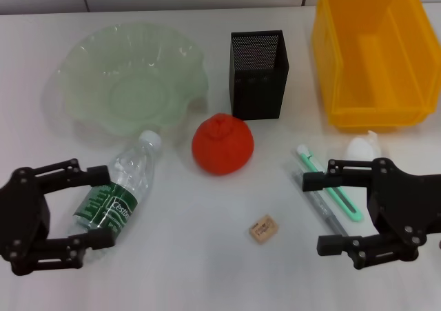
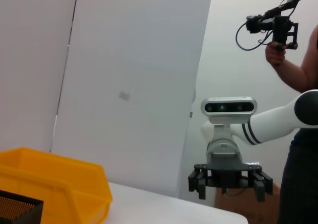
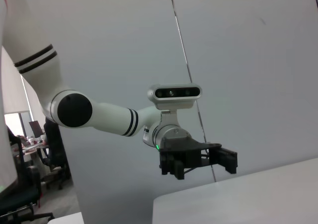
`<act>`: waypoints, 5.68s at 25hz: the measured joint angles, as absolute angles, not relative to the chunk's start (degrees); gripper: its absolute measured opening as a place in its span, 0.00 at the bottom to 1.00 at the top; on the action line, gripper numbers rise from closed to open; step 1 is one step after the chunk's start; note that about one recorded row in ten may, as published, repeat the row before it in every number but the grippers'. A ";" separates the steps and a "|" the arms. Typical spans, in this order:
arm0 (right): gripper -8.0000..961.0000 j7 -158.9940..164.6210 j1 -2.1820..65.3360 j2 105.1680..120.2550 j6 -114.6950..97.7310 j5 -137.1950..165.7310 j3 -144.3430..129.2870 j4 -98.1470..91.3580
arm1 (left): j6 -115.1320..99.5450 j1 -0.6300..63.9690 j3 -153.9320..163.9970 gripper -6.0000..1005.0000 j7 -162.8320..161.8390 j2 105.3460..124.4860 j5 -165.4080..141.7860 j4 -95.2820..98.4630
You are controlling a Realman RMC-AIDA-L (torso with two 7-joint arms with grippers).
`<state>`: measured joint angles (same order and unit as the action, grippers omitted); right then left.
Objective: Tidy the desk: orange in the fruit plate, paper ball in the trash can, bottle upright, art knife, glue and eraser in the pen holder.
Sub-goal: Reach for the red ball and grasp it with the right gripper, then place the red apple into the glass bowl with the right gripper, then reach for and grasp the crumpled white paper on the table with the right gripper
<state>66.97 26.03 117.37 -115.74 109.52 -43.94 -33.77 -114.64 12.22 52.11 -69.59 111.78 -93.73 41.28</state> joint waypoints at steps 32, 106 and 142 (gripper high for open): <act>0.83 136.87 43.16 119.18 -102.91 126.94 -68.61 -73.70 | -114.07 14.63 51.50 0.80 -68.11 113.48 -99.56 41.06; 0.59 136.90 42.22 119.38 -43.68 124.62 -95.96 -75.78 | -112.23 15.17 51.09 0.80 -63.97 113.66 -102.33 35.20; 0.88 149.65 34.93 119.46 -102.64 155.42 -72.31 -93.95 | -112.15 16.97 51.12 0.80 -64.58 113.19 -102.82 35.09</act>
<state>149.65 34.93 119.46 -102.64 155.42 -72.31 -93.95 -112.15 16.97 51.12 -64.58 113.19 -102.82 35.09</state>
